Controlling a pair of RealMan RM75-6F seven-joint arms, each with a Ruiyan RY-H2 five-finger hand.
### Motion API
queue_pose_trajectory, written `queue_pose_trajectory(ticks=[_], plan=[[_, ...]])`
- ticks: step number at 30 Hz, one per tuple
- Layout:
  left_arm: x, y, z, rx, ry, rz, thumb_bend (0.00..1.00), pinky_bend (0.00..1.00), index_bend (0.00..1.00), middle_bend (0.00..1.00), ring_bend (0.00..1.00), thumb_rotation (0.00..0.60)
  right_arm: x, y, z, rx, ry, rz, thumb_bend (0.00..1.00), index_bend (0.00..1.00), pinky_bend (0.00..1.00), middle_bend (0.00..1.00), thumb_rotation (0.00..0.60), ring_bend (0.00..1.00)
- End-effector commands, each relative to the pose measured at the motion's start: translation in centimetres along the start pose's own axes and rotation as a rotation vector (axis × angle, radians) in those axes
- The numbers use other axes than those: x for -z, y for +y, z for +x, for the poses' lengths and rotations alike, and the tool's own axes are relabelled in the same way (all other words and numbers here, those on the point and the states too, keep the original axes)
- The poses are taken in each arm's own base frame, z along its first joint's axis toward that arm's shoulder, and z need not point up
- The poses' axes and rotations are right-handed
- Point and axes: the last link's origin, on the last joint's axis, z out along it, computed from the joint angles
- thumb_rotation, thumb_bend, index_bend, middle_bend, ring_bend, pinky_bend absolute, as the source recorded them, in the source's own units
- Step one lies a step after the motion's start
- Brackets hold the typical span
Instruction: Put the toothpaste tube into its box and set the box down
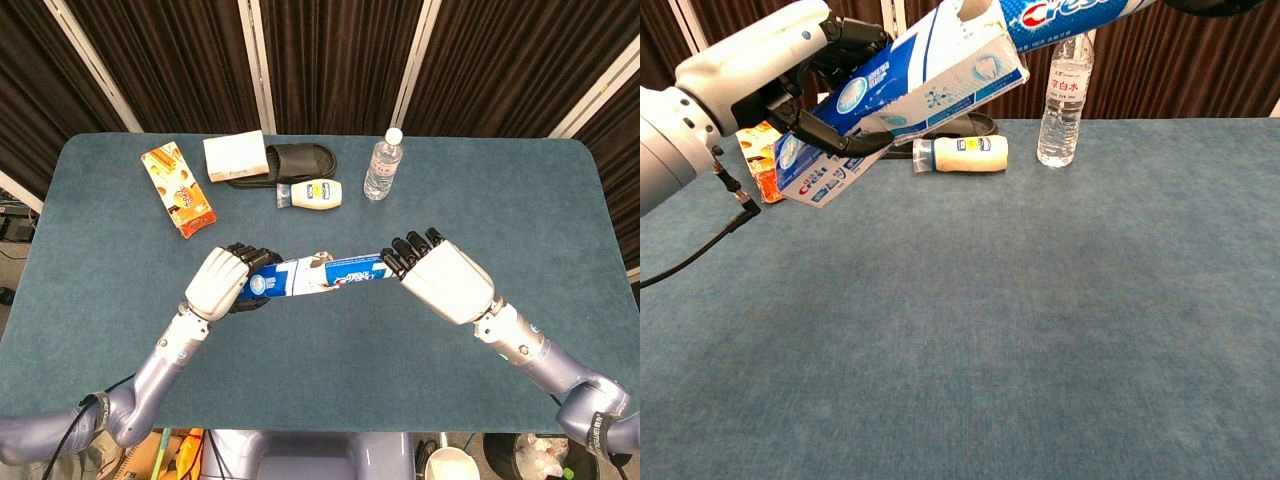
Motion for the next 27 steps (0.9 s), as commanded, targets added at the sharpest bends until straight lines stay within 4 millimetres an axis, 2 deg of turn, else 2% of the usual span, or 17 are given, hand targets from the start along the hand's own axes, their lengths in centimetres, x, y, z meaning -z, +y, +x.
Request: queue_pose_trajectory(ticks=[1,18,27], plan=[[-0.1,0.1,0.3,0.009,-0.017,0.027,0.42,0.55,0.42,0.56,0.54,0.600,0.0,-0.1,0.0,0.007,0.007,0.007,0.61,0.90,0.81,0.78,0.600,0.68],[-1.9,3.2,1.0,0.058,-0.101,0.078,0.42,0.56,0.42,0.56,0.54,0.600,0.2,-0.6,-0.2,0.037,0.018,0.053,0.61,0.90,0.81,0.78,0.600,0.68],[-2.8,4.0,1.4,0.021,-0.110,0.059,0.42,0.56,0.42,0.56,0.54,0.600,0.3,-0.6,-0.4,0.038,0.019,0.058,0.61,0.90,0.81,0.78,0.600,0.68]])
